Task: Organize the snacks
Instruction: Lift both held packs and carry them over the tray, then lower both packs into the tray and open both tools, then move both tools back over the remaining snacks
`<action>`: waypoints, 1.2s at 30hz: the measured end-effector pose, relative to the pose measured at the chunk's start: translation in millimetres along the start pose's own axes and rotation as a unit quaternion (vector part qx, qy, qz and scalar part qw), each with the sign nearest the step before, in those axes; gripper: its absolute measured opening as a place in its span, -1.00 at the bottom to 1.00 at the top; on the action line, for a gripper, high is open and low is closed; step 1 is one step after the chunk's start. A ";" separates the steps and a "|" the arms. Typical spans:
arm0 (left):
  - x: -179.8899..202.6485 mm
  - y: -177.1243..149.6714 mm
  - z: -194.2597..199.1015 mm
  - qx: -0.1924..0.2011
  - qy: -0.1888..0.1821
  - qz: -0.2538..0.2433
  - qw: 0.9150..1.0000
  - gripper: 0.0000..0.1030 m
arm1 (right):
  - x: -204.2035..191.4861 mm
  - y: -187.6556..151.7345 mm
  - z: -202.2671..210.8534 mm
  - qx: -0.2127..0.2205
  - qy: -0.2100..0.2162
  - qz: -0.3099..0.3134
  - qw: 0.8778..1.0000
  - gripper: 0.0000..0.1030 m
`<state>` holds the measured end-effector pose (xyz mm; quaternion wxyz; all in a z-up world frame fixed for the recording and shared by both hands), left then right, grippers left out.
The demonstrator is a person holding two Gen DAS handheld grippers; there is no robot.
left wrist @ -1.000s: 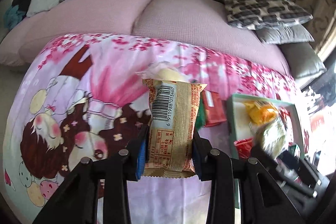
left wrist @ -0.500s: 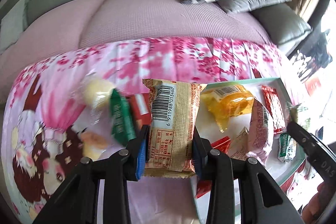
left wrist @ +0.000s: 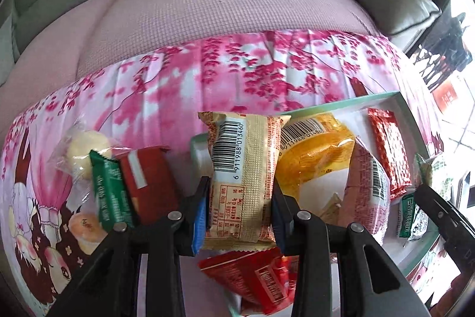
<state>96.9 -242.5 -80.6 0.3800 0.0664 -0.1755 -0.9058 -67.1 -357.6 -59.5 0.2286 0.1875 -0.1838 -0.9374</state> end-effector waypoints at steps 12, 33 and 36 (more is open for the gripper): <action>30.7 -5.9 -6.6 -0.010 -0.016 -0.026 0.999 -0.26 | 13.3 -2.6 -9.8 -0.014 -0.008 -0.017 1.000 0.16; -28.7 -1.9 36.1 0.028 0.022 0.064 0.997 0.78 | 10.1 -1.1 -5.1 -0.012 0.000 -0.013 1.000 0.49; -43.5 -7.0 31.7 0.025 0.038 0.084 0.995 0.83 | 7.3 -1.1 -6.0 -0.009 0.001 -0.007 1.000 0.82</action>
Point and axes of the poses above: each gripper's, at about its wrist camera, not at the fingertips, and z roughly against the way its jaws point, x to its right, y to its top, the point moved 9 cm from there along -z, roughly the way its jaws point, and after that the axes turned 1 degree about y, right-handed, at the moved point
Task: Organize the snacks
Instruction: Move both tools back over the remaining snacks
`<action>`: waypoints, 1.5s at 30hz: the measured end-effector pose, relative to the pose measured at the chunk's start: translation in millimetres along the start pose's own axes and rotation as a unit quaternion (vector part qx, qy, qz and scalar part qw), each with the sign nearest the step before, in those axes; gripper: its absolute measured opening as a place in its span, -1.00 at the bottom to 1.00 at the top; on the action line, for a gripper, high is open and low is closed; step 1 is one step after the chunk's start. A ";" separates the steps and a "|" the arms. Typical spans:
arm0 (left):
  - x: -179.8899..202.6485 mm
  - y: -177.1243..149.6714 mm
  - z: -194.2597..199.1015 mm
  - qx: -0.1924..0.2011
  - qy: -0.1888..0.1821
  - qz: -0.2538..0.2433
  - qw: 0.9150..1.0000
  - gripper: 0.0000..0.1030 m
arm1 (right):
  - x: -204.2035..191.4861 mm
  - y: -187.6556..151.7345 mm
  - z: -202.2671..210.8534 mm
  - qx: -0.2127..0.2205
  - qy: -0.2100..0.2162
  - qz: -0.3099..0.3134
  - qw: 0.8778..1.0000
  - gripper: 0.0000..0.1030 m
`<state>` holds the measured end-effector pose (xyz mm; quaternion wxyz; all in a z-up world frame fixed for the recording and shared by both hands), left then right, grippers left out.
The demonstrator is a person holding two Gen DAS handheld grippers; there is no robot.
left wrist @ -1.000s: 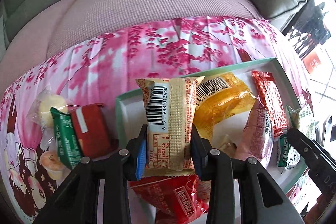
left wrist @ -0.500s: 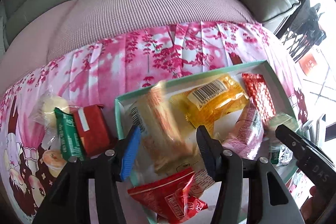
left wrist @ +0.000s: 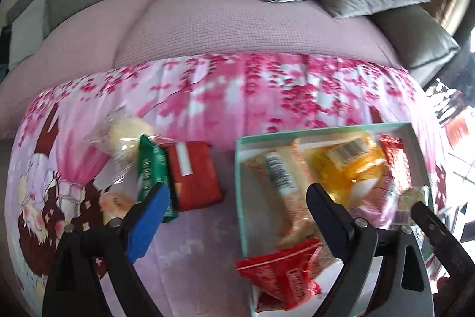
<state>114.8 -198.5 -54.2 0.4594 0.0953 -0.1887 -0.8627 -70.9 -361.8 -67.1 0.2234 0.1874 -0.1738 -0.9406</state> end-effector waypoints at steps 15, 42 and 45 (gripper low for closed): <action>-17.7 -9.3 2.5 0.013 -0.003 0.019 1.000 0.97 | -14.1 2.1 3.0 0.014 0.008 0.029 0.999 1.00; -181.9 -59.9 30.4 0.002 0.077 0.134 0.988 0.97 | -197.7 -93.7 8.4 -0.008 0.069 0.251 0.966 1.00; -197.4 -69.0 26.6 -0.006 0.085 0.151 0.985 0.97 | -211.2 -110.4 2.5 -0.025 0.079 0.263 0.961 1.00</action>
Point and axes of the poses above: each gripper's, at about its wrist camera, not at the fingertips, and z roughly against the way its jaws point, x to its right, y to its top, the point moved 9 cm from there along -z, roughly the way its jaws point, and after that the axes turned 1 degree about y, right-handed, at the moved point
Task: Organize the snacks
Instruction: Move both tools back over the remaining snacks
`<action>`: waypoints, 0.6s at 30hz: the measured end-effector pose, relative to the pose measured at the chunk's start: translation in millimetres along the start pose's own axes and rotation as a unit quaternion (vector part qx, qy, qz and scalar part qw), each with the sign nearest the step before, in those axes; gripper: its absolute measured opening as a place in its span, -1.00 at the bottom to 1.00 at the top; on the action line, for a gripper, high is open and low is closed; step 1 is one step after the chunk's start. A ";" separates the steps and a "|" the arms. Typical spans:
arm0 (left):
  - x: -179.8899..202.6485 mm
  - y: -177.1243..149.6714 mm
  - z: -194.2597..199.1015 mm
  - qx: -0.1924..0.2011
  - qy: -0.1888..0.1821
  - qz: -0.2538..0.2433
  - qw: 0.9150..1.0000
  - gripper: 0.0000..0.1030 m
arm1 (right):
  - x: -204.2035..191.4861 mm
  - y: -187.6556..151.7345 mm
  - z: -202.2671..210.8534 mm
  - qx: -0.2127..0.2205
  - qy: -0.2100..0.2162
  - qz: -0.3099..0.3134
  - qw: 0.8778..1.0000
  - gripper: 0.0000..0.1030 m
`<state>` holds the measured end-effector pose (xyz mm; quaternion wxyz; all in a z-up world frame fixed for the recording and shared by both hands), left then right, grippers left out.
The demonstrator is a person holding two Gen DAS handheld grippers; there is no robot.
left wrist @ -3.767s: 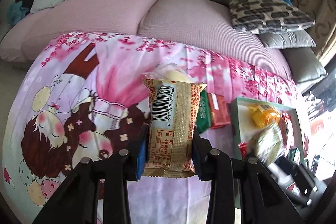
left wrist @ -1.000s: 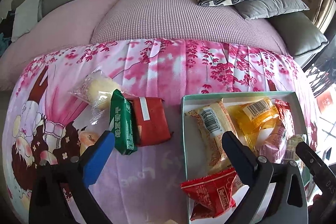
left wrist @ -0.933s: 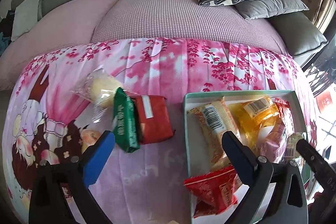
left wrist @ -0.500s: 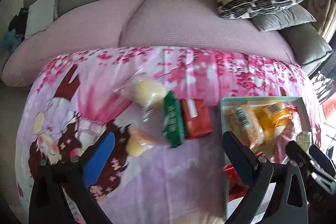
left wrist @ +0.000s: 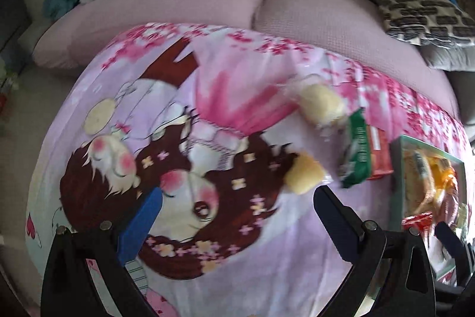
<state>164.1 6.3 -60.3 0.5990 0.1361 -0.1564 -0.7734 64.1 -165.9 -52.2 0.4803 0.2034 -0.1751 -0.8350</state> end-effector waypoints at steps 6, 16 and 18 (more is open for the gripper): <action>-12.4 -7.3 -13.6 -0.020 0.001 0.016 1.000 0.97 | -21.7 -12.6 -13.8 -0.017 0.008 0.024 1.000 1.00; -18.9 -9.3 -28.1 -0.037 -0.009 0.035 0.999 0.97 | -30.0 -12.8 -28.9 -0.008 0.010 0.039 0.999 1.00; -17.5 -8.3 -31.6 -0.042 -0.020 0.040 0.998 0.97 | -28.5 -10.4 -29.7 -0.002 0.005 0.039 0.999 1.00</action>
Point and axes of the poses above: each gripper's, at about its wrist camera, not at the fingertips, and z roughly against the way its jaws point, x to its right, y to its top, the point moved 9 cm from there along -z, roughly the way its jaws point, and after that the axes turned 1 degree about y, right-handed, at the moved point
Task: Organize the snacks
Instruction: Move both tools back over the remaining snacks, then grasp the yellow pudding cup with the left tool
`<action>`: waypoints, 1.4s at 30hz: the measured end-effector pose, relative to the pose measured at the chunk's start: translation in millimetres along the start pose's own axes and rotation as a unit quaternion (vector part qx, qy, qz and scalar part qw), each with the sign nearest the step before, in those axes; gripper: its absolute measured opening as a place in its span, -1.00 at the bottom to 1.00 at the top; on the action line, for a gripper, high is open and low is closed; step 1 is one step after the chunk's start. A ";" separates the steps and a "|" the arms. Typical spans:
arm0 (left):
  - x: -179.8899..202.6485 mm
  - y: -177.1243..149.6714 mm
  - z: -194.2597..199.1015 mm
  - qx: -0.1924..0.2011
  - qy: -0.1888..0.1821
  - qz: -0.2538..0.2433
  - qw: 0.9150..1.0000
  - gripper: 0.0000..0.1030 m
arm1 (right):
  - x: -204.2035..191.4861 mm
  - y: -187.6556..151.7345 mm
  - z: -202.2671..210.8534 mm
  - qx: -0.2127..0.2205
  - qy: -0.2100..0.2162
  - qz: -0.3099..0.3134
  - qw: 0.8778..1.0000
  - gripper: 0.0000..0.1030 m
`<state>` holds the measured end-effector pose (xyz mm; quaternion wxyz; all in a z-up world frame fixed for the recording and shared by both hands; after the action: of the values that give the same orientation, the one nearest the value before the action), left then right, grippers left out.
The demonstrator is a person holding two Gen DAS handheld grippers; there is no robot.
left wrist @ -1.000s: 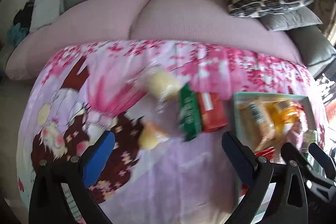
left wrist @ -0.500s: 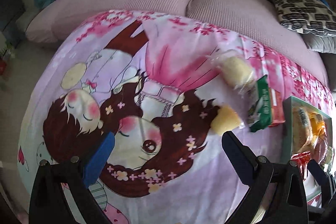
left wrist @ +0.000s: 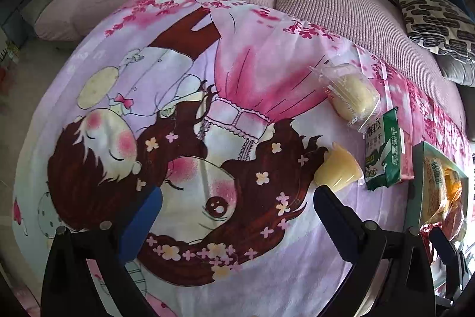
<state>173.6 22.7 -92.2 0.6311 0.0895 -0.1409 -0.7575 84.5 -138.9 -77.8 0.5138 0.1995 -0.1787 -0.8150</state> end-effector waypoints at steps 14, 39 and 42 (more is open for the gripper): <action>21.4 13.6 -8.6 -0.011 -0.056 0.008 0.998 0.97 | 16.7 18.2 1.0 0.024 0.006 -0.021 0.999 0.70; 79.4 12.2 -35.4 -0.038 -0.141 0.009 0.989 -0.09 | 22.4 28.2 -6.5 0.017 0.015 -0.029 0.999 0.48; 82.0 10.5 -36.2 -0.036 -0.135 0.000 0.990 -0.12 | 21.5 27.7 -7.1 0.015 0.015 -0.027 0.999 0.42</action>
<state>179.4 -63.2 -119.5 0.6088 -0.0363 -0.1969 -0.7676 101.0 -170.4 -73.2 0.4910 0.2245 -0.1779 -0.8227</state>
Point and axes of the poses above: each gripper's, at about its wrist camera, not at the fingertips, and z roughly against the way its jaws point, x to its right, y to its top, the point moved 9 cm from there along -z, roughly the way its jaws point, and after that the axes turned 1 degree about y, right-handed, at the moved point
